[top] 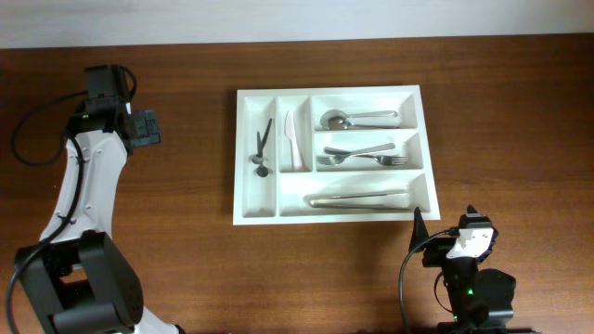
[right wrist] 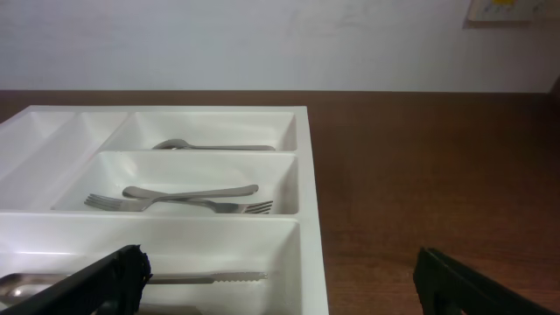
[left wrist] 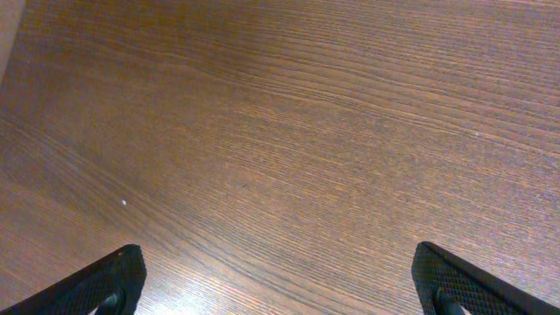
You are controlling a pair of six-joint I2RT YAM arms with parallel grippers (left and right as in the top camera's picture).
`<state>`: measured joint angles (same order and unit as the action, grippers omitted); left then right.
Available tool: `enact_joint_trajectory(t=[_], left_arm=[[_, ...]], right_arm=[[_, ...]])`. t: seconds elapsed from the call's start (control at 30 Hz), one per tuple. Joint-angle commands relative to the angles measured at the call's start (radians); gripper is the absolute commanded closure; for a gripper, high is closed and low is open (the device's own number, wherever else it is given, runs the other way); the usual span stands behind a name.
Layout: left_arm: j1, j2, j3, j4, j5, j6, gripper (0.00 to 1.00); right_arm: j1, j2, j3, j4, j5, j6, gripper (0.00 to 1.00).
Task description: Pack container
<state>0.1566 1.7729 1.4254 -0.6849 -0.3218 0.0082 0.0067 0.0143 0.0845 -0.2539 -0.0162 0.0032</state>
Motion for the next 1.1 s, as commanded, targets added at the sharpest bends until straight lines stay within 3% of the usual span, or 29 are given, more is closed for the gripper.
enact_joint_trajectory(t=[0.0,0.8,1.07], left_arm=[[0.003,-0.017,0.016,0.002,0.004,0.015,0.01],[0.003,-0.018,0.016,0.002,0.004,0.015,0.01],[-0.006,-0.269,0.012,0.050,0.263,0.015,0.01]], right_arm=[[0.008,-0.011,-0.008,0.000,0.013,0.001,0.01],[0.008,-0.011,-0.008,0.000,0.013,0.001,0.01],[0.008,-0.011,-0.008,-0.001,0.013,0.001,0.01]])
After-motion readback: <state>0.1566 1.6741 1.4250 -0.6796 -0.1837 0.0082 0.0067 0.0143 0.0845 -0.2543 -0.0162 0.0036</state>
